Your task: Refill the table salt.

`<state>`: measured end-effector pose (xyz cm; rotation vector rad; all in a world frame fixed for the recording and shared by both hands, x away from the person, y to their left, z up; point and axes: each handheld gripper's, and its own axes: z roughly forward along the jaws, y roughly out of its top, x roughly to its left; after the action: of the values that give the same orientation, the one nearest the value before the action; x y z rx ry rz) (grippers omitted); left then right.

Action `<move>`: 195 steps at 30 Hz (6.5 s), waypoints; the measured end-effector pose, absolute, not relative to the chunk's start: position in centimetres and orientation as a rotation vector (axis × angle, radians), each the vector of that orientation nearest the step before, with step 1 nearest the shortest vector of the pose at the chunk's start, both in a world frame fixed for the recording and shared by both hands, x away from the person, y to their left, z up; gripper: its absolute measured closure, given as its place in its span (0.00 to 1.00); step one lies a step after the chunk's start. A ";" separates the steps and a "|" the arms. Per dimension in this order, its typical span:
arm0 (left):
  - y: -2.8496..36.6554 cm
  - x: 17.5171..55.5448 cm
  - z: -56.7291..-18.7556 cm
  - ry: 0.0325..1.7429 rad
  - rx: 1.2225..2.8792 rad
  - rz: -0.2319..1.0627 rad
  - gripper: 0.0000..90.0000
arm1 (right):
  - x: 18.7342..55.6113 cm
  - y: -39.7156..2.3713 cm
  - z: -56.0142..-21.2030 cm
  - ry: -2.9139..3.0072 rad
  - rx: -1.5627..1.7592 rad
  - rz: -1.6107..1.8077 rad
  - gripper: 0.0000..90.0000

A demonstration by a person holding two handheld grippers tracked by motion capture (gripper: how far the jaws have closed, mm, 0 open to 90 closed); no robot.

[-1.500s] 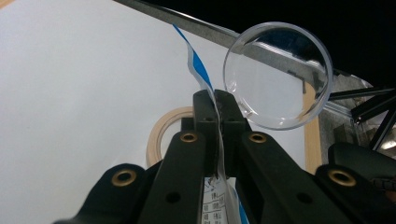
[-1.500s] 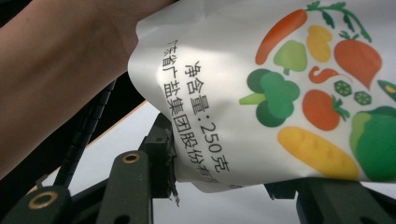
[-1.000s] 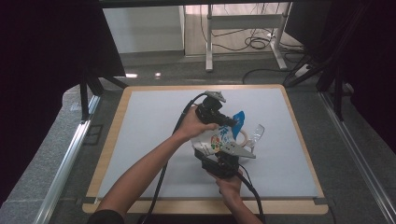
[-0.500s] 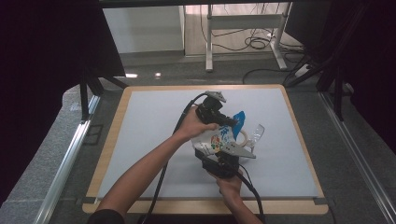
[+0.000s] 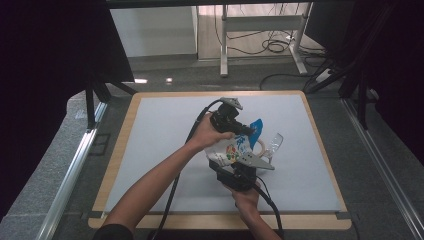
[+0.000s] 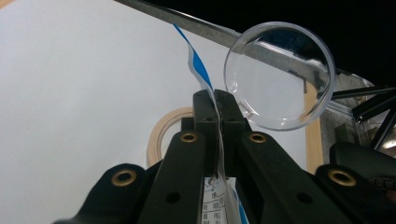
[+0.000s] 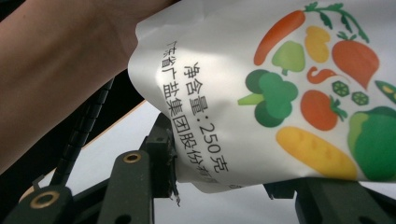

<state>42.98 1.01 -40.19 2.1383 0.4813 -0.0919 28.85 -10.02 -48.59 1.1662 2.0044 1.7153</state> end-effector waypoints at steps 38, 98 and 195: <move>1.0 43.3 -40.3 0.482 2.143 -0.103 1.00 | 28.9 -10.2 -48.8 1.991 1.230 1.748 0.61; 1.3 44.3 -40.4 0.481 2.167 -0.121 1.00 | 29.1 -9.4 -48.7 1.939 1.241 1.760 0.61; 0.5 44.7 -40.3 0.467 2.202 -0.120 1.00 | 29.0 -9.8 -48.2 1.868 1.329 1.816 0.62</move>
<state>44.74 0.53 -40.28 2.2024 0.4668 -0.1199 28.98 -9.80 -48.22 1.3293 1.8675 1.8163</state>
